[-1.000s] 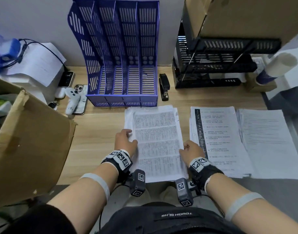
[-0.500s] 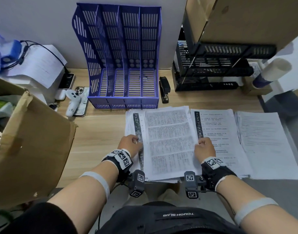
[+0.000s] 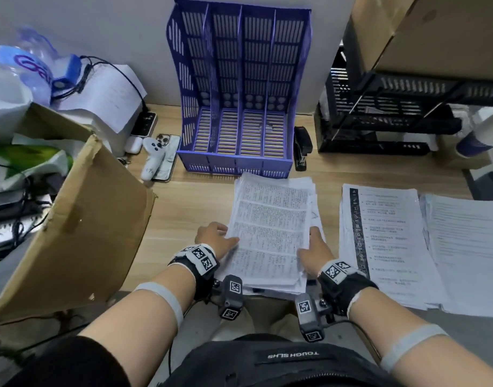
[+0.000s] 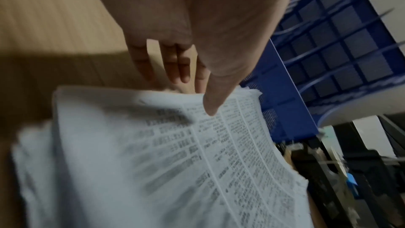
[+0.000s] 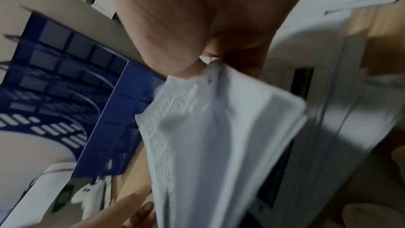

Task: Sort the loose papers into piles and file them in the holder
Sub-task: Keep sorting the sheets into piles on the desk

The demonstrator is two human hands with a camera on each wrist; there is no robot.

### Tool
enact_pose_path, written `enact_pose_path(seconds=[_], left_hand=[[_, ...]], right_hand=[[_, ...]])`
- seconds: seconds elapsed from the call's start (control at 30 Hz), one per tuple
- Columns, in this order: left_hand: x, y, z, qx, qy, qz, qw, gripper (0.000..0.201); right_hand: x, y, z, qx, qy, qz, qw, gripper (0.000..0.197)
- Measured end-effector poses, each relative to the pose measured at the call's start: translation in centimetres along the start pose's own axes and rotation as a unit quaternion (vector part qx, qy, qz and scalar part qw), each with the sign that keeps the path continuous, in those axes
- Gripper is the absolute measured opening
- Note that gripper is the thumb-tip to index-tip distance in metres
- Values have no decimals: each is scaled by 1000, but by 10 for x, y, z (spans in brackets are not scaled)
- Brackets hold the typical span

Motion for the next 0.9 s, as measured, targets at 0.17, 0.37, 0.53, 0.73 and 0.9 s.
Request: enact_pose_path(seconds=[0.17, 0.37, 0.53, 0.73, 0.9], left_hand=[[2, 30, 53, 27, 59, -10, 998, 40], [16, 88, 100, 55, 126, -145, 980, 38], [16, 96, 100, -26, 80, -155, 984, 65], [5, 64, 38, 6, -49, -124, 991, 41], [-8, 11, -20, -34, -119, 13, 992, 21]], right_hand=[[3, -61, 33, 7, 46, 92, 995, 48], [-8, -134, 63, 25, 71, 148, 986, 52], [-10, -155, 72, 30, 80, 169, 982, 51], [-21, -71, 53, 79, 98, -83, 989, 36], [-21, 22, -1, 116, -59, -184, 974, 49]])
Point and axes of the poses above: each hand's wrist, its own x-axis away from the middle knuckle, its own y-axis out of the back of the hand, z = x × y, the point moved 4 cm from there along -x, towards the middle knuckle, and after that the axes turned 13 degrees about -x, right-handed, at the moved point
